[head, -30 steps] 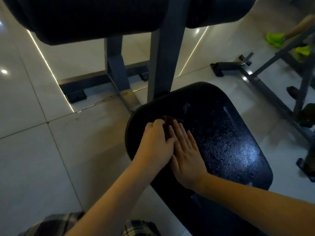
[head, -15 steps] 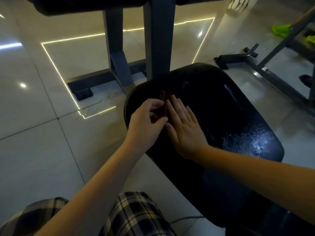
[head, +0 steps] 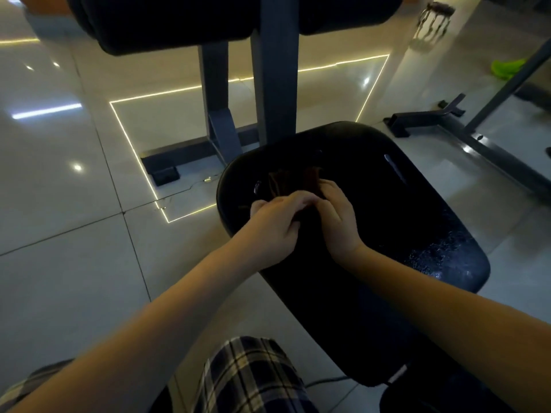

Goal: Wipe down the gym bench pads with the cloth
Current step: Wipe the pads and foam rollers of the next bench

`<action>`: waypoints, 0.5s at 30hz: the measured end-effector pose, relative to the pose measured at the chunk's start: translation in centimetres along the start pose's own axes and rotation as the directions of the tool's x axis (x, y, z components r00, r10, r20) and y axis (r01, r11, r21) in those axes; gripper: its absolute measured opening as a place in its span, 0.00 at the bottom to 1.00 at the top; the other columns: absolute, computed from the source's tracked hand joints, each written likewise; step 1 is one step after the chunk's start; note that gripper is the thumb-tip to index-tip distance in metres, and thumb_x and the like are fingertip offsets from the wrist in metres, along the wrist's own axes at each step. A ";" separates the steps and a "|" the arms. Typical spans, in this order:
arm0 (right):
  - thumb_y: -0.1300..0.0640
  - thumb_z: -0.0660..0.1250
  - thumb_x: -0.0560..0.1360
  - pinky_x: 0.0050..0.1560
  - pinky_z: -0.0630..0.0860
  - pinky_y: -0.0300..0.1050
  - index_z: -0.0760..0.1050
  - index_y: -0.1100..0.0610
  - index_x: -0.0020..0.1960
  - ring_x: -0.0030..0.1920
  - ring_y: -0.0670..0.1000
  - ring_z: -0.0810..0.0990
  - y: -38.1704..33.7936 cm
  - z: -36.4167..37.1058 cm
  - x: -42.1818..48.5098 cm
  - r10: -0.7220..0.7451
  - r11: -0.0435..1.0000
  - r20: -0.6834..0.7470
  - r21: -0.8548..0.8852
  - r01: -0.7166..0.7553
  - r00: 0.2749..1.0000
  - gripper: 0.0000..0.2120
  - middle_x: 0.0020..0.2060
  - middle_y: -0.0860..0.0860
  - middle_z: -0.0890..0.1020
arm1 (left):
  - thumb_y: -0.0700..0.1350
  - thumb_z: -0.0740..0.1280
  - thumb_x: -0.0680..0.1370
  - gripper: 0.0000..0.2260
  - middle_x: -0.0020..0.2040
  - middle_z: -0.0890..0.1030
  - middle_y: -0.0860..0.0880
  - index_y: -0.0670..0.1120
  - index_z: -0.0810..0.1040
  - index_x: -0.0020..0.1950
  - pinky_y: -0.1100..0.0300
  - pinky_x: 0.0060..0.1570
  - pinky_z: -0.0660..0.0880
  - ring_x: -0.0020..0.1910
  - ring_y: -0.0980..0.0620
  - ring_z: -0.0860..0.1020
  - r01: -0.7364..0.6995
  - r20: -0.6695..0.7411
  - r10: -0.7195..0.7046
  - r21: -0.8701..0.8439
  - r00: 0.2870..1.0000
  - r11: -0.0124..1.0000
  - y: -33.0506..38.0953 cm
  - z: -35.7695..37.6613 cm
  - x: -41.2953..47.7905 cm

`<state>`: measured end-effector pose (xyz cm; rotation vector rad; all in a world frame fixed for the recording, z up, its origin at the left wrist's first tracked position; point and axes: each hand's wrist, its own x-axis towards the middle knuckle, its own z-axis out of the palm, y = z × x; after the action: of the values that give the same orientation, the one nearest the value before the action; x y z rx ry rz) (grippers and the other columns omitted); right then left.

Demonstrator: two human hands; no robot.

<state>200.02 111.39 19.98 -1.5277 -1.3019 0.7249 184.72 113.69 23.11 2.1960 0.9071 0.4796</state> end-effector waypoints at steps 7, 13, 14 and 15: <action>0.54 0.63 0.80 0.48 0.76 0.49 0.77 0.57 0.39 0.41 0.52 0.80 -3.1 -0.7 1.7 0.296 0.943 0.042 0.148 -0.298 0.954 0.12 0.38 0.53 0.79 | 0.40 0.62 0.81 0.35 0.77 0.64 0.52 0.49 0.44 0.81 0.62 0.75 0.40 0.75 0.60 0.53 -0.060 0.090 0.050 0.117 0.995 0.991 0.8 0.0 -0.9; 0.31 0.66 0.70 0.50 0.76 0.46 0.74 0.56 0.42 0.41 0.50 0.78 -6.8 1.0 7.2 0.342 0.706 0.189 -0.698 -0.119 0.921 0.26 0.36 0.50 0.78 | 0.44 0.62 0.82 0.25 0.81 0.54 0.49 0.50 0.61 0.78 0.57 0.72 0.31 0.80 0.53 0.46 -0.211 0.174 0.152 0.398 0.973 0.893 0.2 0.3 -2.2; 0.29 0.67 0.68 0.53 0.76 0.48 0.73 0.55 0.45 0.44 0.52 0.79 -7.2 1.8 7.6 0.349 0.618 0.204 -0.784 -0.060 0.915 0.28 0.38 0.50 0.78 | 0.45 0.62 0.82 0.24 0.81 0.52 0.49 0.51 0.62 0.78 0.59 0.71 0.30 0.80 0.53 0.45 -0.216 0.181 0.153 0.409 0.972 0.887 0.2 0.3 -2.3; 0.30 0.67 0.68 0.55 0.76 0.51 0.73 0.55 0.49 0.47 0.53 0.79 -7.3 2.6 8.0 0.343 0.539 0.209 -0.842 -0.010 0.916 0.28 0.41 0.51 0.78 | 0.45 0.62 0.82 0.24 0.81 0.51 0.49 0.51 0.62 0.78 0.59 0.70 0.30 0.80 0.53 0.44 -0.217 0.184 0.152 0.413 0.971 0.885 0.2 0.3 -2.3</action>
<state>196.91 119.54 26.96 -2.4167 -1.9533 0.5230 183.38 111.78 22.89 2.6998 0.7807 0.2099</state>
